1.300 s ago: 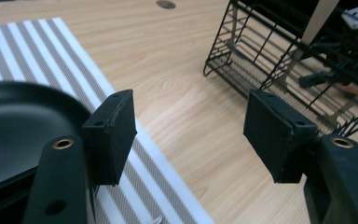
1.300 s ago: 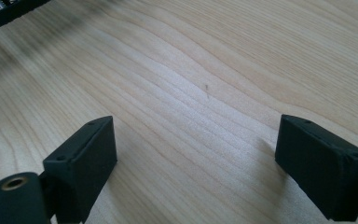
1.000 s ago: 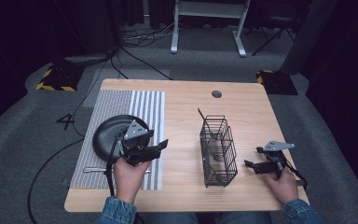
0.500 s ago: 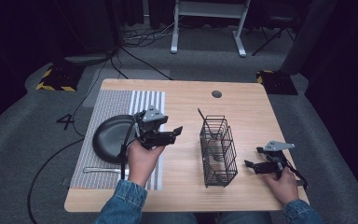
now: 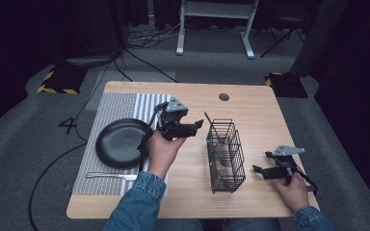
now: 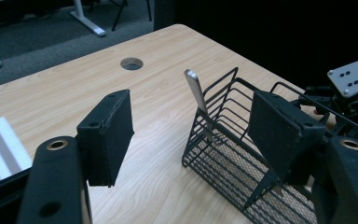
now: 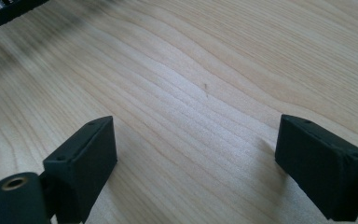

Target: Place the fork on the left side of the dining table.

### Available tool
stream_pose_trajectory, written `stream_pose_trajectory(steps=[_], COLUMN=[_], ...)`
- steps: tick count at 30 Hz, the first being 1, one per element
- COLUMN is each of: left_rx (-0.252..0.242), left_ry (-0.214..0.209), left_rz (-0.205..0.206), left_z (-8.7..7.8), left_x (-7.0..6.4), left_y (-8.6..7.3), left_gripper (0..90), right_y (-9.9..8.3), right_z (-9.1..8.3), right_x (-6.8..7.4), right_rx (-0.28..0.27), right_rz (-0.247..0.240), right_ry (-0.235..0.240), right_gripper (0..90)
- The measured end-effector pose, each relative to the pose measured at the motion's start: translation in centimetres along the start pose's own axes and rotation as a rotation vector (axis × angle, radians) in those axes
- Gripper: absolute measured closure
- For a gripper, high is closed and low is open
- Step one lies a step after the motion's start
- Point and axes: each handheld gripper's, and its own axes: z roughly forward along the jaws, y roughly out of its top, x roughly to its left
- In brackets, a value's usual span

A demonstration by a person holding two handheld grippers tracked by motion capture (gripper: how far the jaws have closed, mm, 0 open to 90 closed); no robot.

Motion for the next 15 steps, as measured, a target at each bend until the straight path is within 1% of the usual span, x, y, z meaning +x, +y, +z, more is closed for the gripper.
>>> stream_pose_trajectory(steps=[2,3,4,5,6,7,9,10,12,13,14,15], left_rx=[-0.002,-0.002,-0.003,-0.003,-0.004,-0.004,-0.001,0.005,0.011,0.011,0.009,0.009], left_ry=[-0.009,-0.009,-0.009,-0.009,-0.007,-0.007,-0.008,-0.004,0.000,0.000,-0.005,-0.005], left_rz=[-0.006,-0.006,-0.007,-0.007,-0.011,-0.011,-0.023,-0.024,-0.021,-0.021,-0.026,-0.026], left_z=[0.6,0.6,1.1,1.1,1.7,1.7,2.4,2.9,3.5,3.5,3.9,3.9], left_x=[0.1,0.1,0.1,0.1,0.2,0.2,0.3,0.3,0.3,0.3,0.4,0.4], left_y=[0.2,0.2,0.4,0.4,0.4,0.4,0.4,0.3,0.3,0.3,0.2,0.2], left_gripper=[30.6,30.6,30.6,30.7,30.7,31.0,31.2,31.9,32.7,33.3,34.0,35.4], right_y=[0.0,0.0,0.0,0.0,0.0,0.0,0.0,0.0,0.0,0.0,0.0,0.0], right_z=[0.0,0.0,0.0,0.0,0.0,0.0,0.0,0.0,0.0,0.0,0.0,0.0], right_x=[0.0,0.0,0.0,0.0,0.0,0.0,0.0,0.0,0.0,0.0,0.0,0.0], right_rx=[0.000,0.000,0.000,0.000,0.000,0.000,0.000,0.000,0.000,0.000,0.000,0.000], right_rz=[0.000,0.000,0.000,0.000,0.000,0.000,0.000,0.000,0.000,0.000,0.001,0.001], right_ry=[0.000,0.000,0.000,0.000,0.000,0.000,0.000,0.000,0.000,0.000,0.000,0.000], right_gripper=[12.7,12.7,12.7,12.7,12.8,12.8,12.8,12.7,12.7,12.7,12.8,12.8])
